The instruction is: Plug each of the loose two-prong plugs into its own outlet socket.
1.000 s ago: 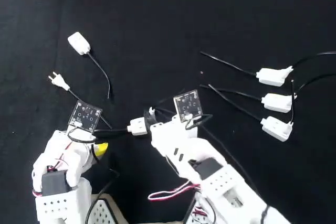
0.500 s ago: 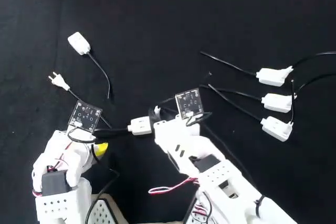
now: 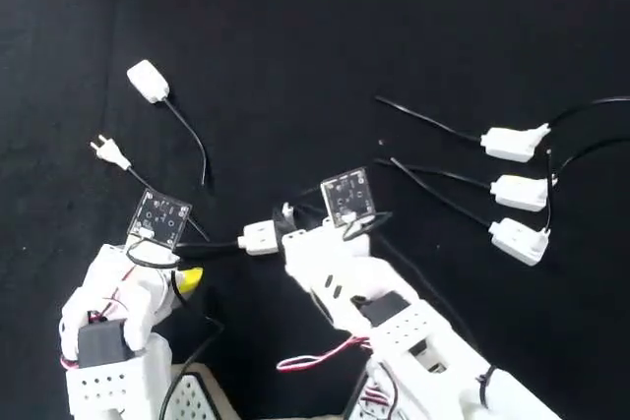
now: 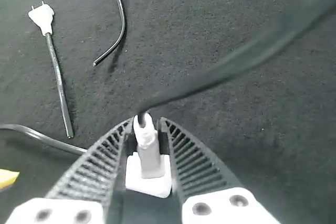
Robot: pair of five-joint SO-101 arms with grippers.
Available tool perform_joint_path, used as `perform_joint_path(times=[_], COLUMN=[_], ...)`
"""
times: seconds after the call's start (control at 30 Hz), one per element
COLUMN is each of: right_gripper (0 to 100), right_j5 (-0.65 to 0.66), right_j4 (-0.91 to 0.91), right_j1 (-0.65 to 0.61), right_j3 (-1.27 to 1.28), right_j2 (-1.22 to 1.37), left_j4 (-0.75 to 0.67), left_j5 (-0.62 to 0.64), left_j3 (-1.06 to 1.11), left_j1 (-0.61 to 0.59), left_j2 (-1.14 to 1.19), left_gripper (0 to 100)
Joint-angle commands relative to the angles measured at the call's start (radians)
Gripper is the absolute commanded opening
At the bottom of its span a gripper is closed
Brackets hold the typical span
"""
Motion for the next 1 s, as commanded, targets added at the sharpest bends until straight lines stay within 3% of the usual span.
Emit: perform_joint_path(times=[0.0,0.37,0.6,0.97], right_gripper=[1.2,1.2,1.2,1.2], right_j5=[0.009,0.012,0.012,0.068], right_j4=[-0.017,-0.012,0.164,0.166], right_j1=[-0.018,0.002,0.089,0.121], right_j3=[-0.008,-0.008,-0.079,-0.128], right_j2=[0.007,0.008,0.008,0.008], left_j4=[0.003,0.005,0.006,0.008], left_j5=[-0.009,-0.009,-0.006,-0.002], left_j3=[-0.008,-0.008,-0.012,-0.013], left_j1=[-0.007,-0.007,-0.007,-0.001], left_j2=[-0.006,-0.006,-0.006,-0.006], left_gripper=[35,35,35,35])
